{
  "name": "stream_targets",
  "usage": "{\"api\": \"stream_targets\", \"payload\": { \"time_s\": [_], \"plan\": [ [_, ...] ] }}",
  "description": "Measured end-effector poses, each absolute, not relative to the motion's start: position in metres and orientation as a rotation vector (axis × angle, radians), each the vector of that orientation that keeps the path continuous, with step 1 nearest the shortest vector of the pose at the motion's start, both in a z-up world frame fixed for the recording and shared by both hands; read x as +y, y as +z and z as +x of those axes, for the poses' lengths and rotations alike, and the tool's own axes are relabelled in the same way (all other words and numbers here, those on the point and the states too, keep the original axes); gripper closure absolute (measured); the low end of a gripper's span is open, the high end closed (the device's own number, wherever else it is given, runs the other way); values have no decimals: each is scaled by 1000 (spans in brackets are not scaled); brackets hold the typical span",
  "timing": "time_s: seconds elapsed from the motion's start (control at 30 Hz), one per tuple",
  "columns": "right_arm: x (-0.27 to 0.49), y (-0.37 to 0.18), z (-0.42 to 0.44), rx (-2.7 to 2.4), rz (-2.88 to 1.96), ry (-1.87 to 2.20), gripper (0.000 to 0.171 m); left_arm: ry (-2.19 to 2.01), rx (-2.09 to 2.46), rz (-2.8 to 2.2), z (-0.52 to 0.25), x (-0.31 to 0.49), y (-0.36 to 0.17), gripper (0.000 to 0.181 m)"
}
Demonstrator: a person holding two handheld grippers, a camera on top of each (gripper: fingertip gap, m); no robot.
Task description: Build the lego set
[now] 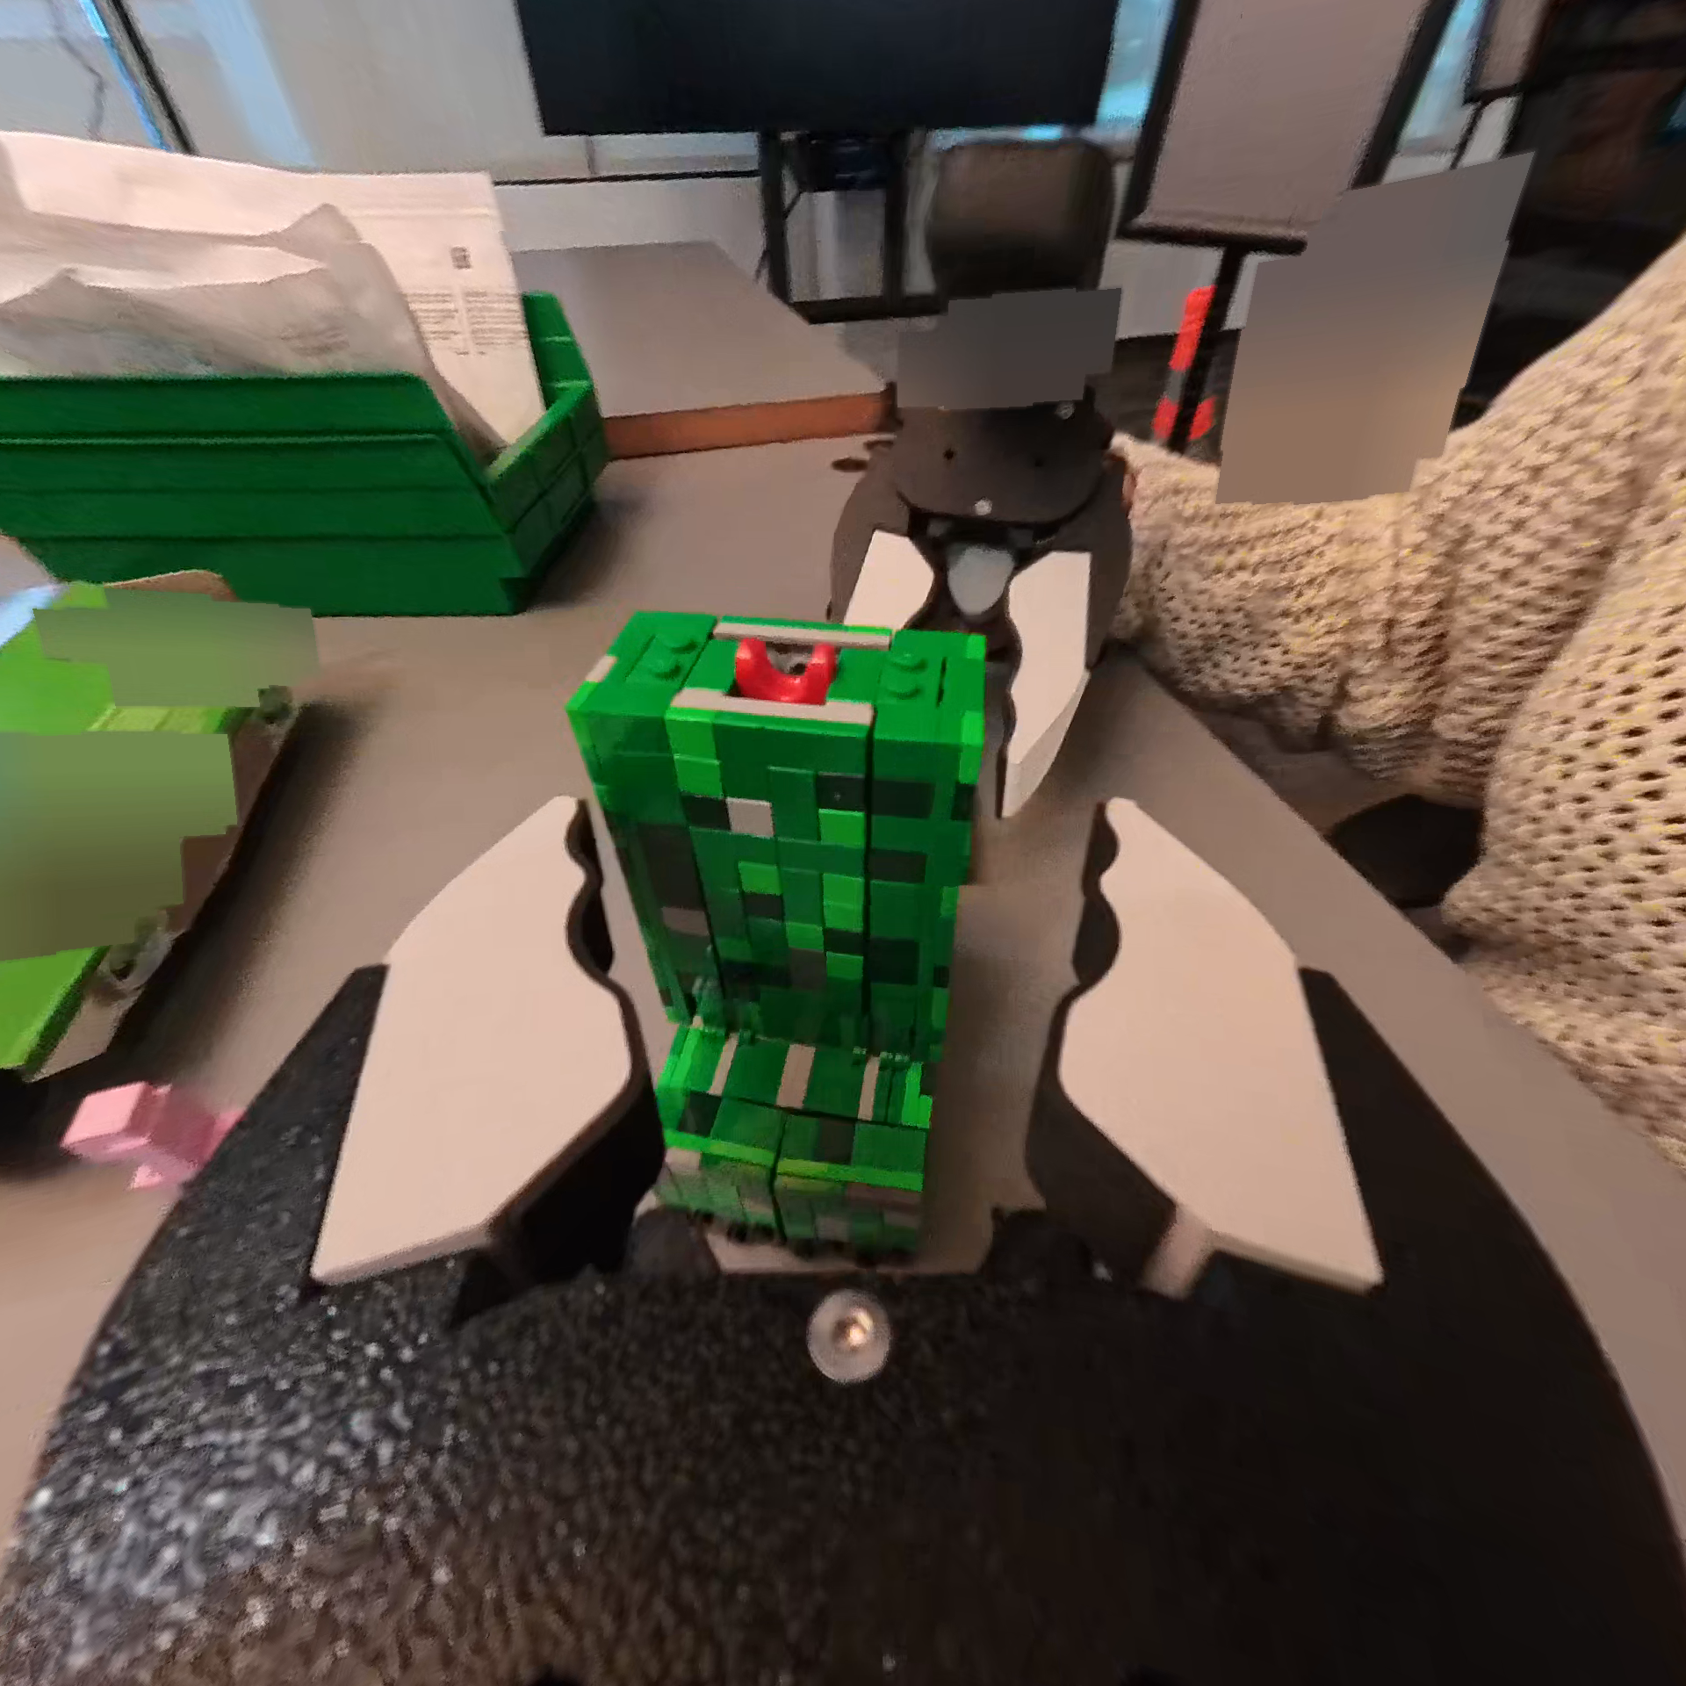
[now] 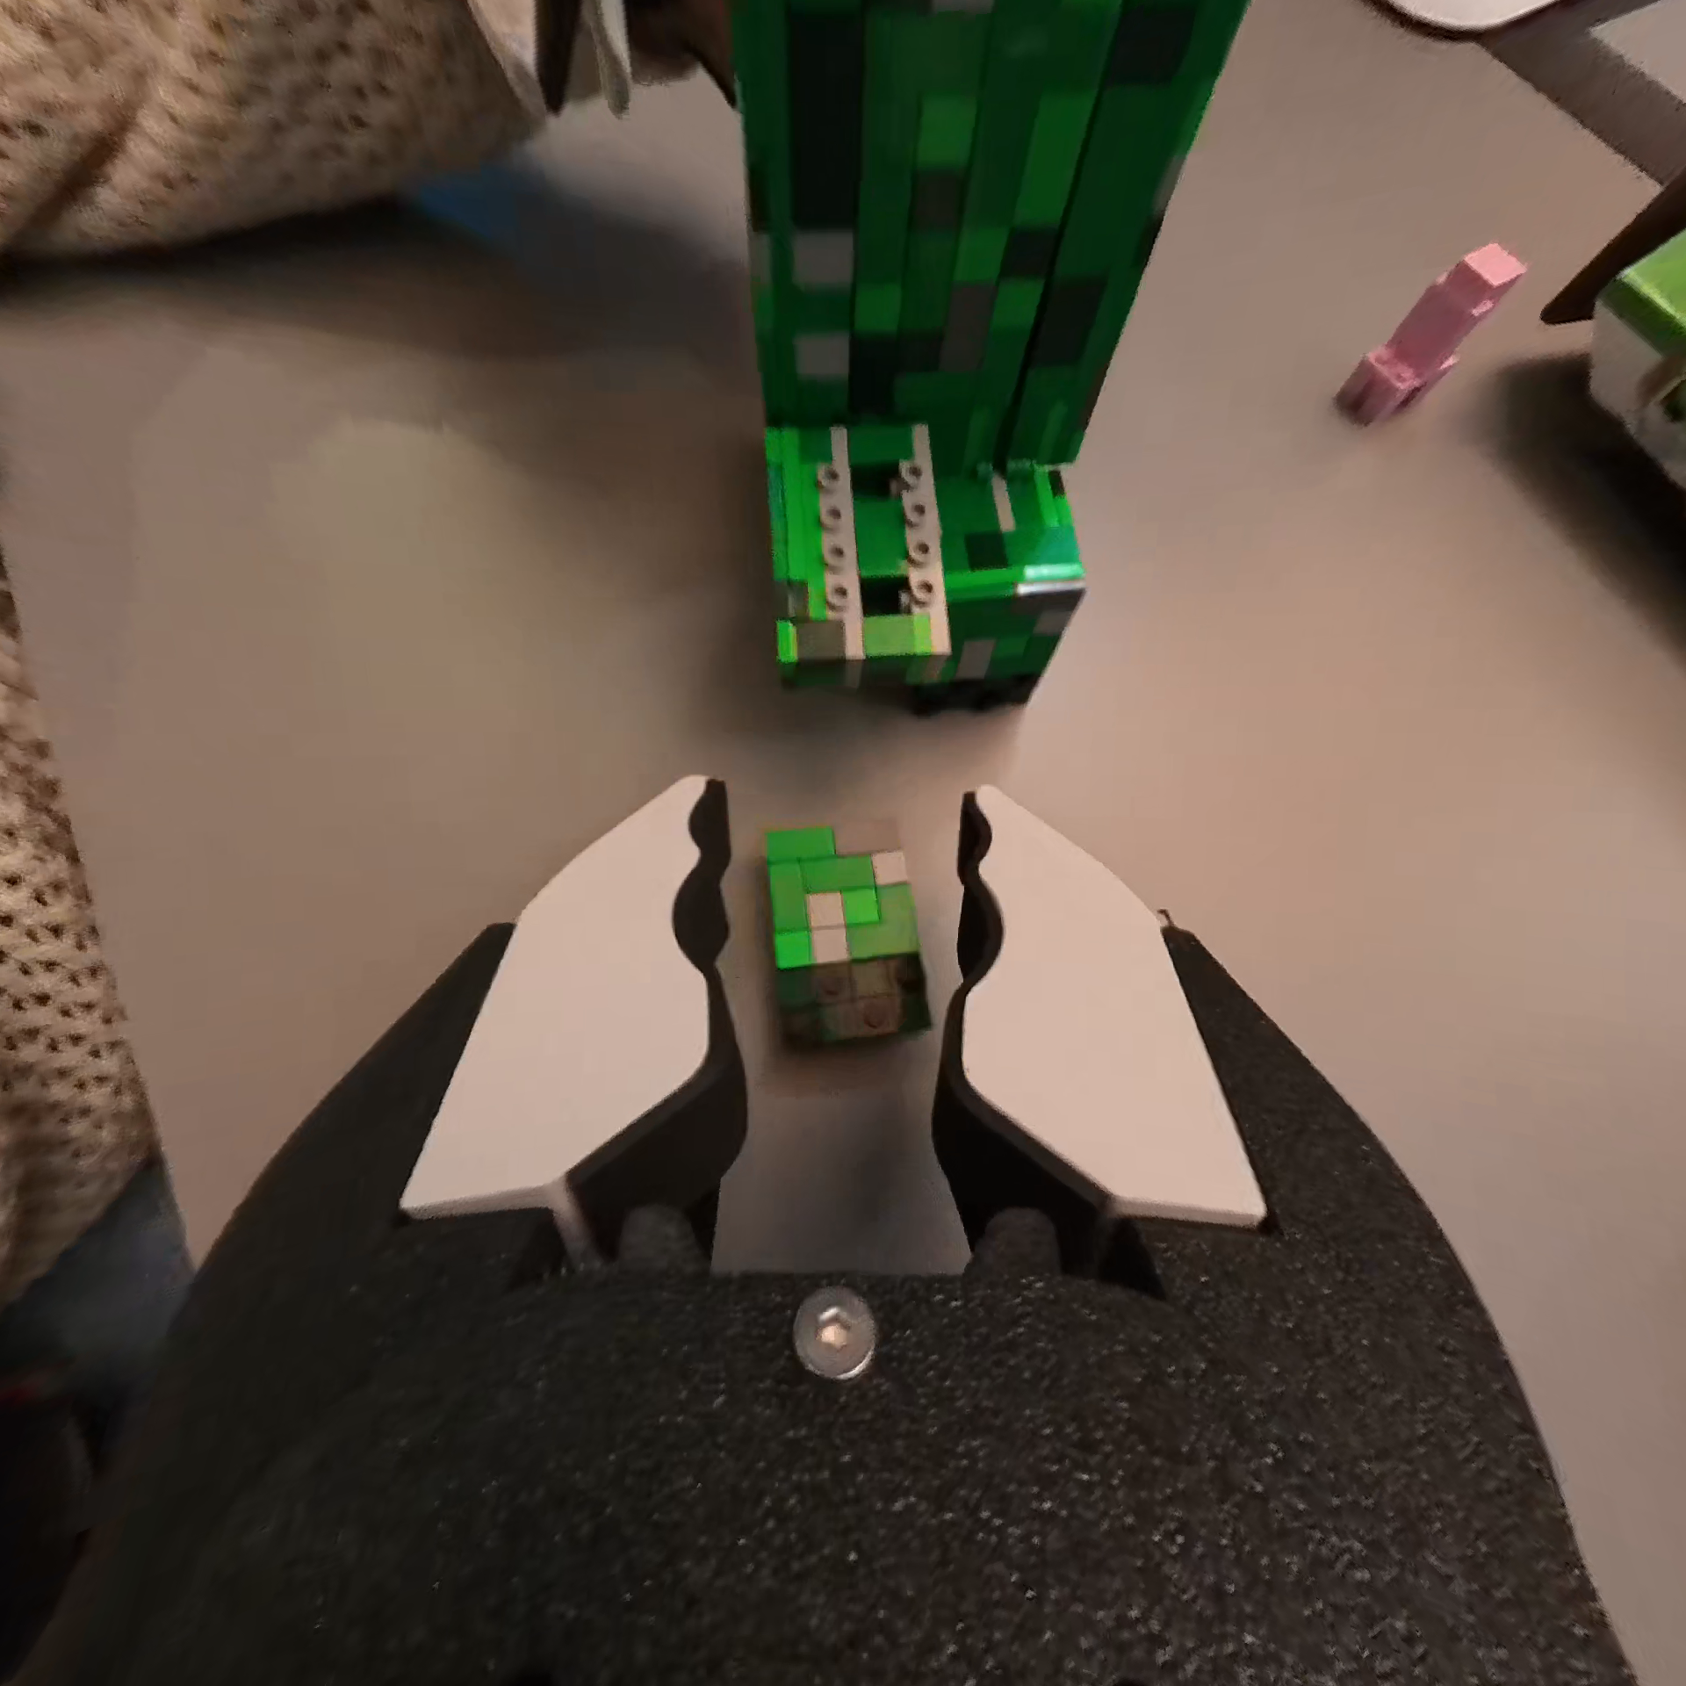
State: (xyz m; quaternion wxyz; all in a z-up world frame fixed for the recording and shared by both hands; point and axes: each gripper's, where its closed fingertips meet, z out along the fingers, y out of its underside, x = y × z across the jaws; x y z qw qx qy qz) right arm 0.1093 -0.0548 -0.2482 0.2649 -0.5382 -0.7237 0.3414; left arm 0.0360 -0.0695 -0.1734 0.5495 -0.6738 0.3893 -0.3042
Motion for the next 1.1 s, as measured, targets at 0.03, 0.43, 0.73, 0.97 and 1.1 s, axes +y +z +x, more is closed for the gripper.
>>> {"api": "stream_targets", "payload": {
  "time_s": [0.03, 0.43, 0.73, 0.97, 1.1],
  "plan": [
    [-58, -245, 108, -1924, -1477, 954, 123, -768, 934, -1584, 37, -71, -171, 79],
    [-119, -243, 102, -1563, -1702, 1104, 97, -740, 1043, -1595, 46, -60, -181, 92],
    [-128, -235, 68, -1062, -1937, 1439, 57, -729, 1016, -1590, 44, -57, -181, 100],
    [-105, -223, 58, -809, -1910, 1541, 52, -727, 1024, -1599, 44, -58, -182, 101],
    [-105, -208, 58, -747, -1776, 1611, 55, -725, 1026, -1610, 43, -58, -182, 102]
  ]
}}
